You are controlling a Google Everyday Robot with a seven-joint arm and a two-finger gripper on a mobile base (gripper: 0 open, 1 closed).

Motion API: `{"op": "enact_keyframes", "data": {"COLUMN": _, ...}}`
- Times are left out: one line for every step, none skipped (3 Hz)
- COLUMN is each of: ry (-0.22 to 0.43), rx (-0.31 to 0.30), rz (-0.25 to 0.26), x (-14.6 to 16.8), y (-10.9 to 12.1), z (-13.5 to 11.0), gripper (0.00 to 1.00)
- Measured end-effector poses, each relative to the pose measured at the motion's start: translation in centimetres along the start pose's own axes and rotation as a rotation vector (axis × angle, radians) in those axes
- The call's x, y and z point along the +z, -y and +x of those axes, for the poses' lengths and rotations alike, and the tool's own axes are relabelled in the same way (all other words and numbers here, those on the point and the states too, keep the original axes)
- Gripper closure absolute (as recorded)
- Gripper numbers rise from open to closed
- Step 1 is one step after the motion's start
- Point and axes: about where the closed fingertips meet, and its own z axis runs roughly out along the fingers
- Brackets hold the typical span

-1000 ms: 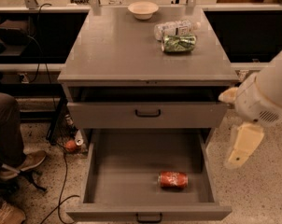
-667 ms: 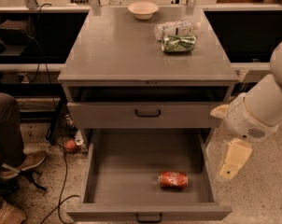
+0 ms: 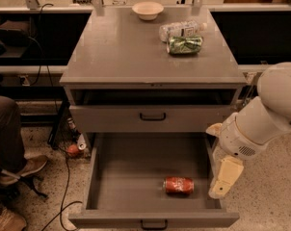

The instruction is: Pick coke can from middle drawer and place on counter

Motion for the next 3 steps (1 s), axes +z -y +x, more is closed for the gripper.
{"op": "enact_keyframes", "data": {"ry": 0.028, "rx": -0.003, "rz": 0.004, "x": 2.2, "y": 0.5, "z": 0.2, "gripper": 0.0}}
{"op": "enact_keyframes", "data": {"ry": 0.076, "rx": -0.004, "rz": 0.01, "x": 7.7, "y": 1.7, "z": 0.8, "gripper": 0.0}}
{"op": "enact_keyframes", "data": {"ry": 0.126, "rx": -0.006, "rz": 0.033, "x": 12.9, "y": 3.3, "z": 1.2, "gripper": 0.0}}
